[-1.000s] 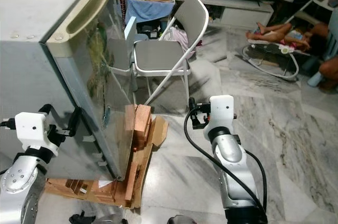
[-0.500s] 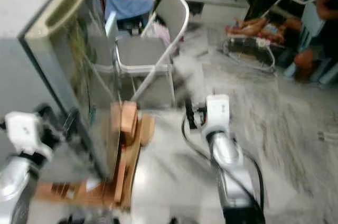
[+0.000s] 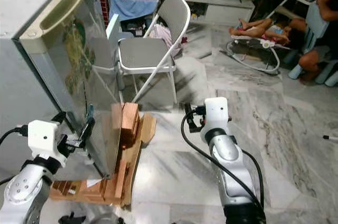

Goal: Restocking fridge

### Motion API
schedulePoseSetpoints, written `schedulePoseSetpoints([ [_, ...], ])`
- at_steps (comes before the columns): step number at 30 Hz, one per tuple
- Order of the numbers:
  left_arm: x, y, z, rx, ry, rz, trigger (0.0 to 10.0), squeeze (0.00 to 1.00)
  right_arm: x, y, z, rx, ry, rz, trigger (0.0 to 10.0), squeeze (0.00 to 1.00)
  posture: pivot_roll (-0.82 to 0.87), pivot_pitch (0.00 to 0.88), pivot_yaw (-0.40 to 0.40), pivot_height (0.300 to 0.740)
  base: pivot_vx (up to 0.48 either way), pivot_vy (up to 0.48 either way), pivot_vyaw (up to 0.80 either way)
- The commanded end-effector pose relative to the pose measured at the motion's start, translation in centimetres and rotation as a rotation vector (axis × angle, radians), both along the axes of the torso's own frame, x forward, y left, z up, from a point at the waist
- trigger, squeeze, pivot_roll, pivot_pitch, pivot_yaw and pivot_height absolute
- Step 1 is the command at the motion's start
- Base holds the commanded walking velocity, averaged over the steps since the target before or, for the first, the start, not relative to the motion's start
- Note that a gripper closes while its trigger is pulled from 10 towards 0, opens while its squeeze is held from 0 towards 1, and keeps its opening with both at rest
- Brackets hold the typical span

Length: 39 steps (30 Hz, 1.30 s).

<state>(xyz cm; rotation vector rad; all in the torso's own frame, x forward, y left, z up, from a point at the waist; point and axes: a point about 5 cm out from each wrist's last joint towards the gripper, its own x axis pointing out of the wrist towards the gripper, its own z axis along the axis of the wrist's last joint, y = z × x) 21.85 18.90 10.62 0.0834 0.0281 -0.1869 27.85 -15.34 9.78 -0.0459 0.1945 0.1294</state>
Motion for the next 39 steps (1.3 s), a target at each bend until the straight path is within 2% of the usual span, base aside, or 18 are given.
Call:
schedulePoseSetpoints([
  [1,0.5,-0.3,0.2,0.009,-0.001,-0.018,10.0,0.00,0.2,-0.2,-0.3,-0.002,0.022,-0.007,10.0,0.00,0.13,0.007,-0.060,0.740,0.000,0.000,0.00],
  [3,0.9,-0.3,0.3,0.015,-0.001,-0.008,10.0,0.00,0.1,0.0,-0.3,0.006,0.026,-0.010,10.0,0.00,0.13,0.013,-0.058,0.740,0.000,0.000,0.00],
  [5,1.9,0.2,0.6,0.034,-0.014,0.015,10.0,0.00,-0.5,0.1,-0.2,0.022,0.046,0.003,10.0,0.00,0.12,0.020,-0.062,0.740,0.000,0.000,0.00],
  [9,3.0,0.7,0.8,0.050,-0.023,0.032,10.0,0.00,-2.9,-0.2,-0.4,0.019,0.085,0.048,10.0,0.00,0.10,0.027,-0.070,0.740,0.000,0.000,0.00],
  [15,3.4,1.1,1.0,0.056,-0.037,0.074,10.0,0.00,-5.4,-1.1,-1.1,0.019,0.143,0.078,10.0,0.00,0.08,0.036,-0.059,0.740,0.000,0.000,0.00],
  [16,3.4,1.1,1.0,0.056,-0.037,0.074,10.0,0.00,-5.4,-1.1,-1.1,0.019,0.143,0.078,10.0,0.00,0.08,0.036,-0.059,0.740,0.000,0.000,0.00],
  [17,3.3,1.5,1.0,0.050,-0.034,0.098,10.0,0.00,-6.3,-1.4,-1.5,0.037,0.171,0.103,10.0,0.00,0.07,0.043,-0.050,0.740,0.000,0.000,0.00],
  [18,3.3,1.5,1.0,0.050,-0.034,0.098,10.0,0.00,-6.3,-1.4,-1.5,0.037,0.171,0.103,10.0,0.00,0.07,0.043,-0.050,0.740,0.000,0.000,0.00],
  [19,2.9,1.8,0.7,0.042,-0.020,0.108,10.0,0.00,-6.9,-1.3,-1.4,0.055,0.191,0.147,10.0,0.00,0.07,0.044,-0.047,0.740,0.000,0.000,0.00],
  [25,1.4,1.8,-0.4,0.038,0.029,0.104,10.0,0.00,-6.8,-0.8,-1.3,0.079,0.198,0.220,10.0,0.00,0.09,0.041,-0.049,0.740,0.000,0.000,0.00],
  [28,1.4,1.8,-0.4,0.036,0.026,0.122,10.0,0.00,-6.6,-0.6,-1.2,0.080,0.195,0.236,10.0,0.00,0.09,0.040,-0.054,0.740,0.000,0.000,0.00],
  [31,1.6,1.9,-0.3,0.032,0.018,0.132,10.0,0.00,-6.5,-0.5,-1.2,0.080,0.192,0.253,10.0,0.00,0.09,0.040,-0.057,0.740,0.000,0.000,0.00],
  [34,2.5,1.8,0.1,0.022,0.000,0.122,10.0,0.00,-6.1,-0.1,-1.3,0.074,0.188,0.265,10.0,0.00,0.09,0.039,-0.057,0.740,0.000,0.000,0.00],
  [37,3.6,0.8,0.6,0.001,-0.013,0.065,10.0,0.00,-5.9,-0.2,-1.3,0.074,0.183,0.260,10.0,0.00,0.08,0.038,-0.052,0.740,0.000,0.000,0.00],
  [39,3.9,0.6,0.6,0.008,-0.014,0.047,10.0,0.00,-5.9,-0.2,-1.3,0.074,0.183,0.261,10.0,0.00,0.08,0.038,-0.051,0.740,0.000,0.000,0.00],
])
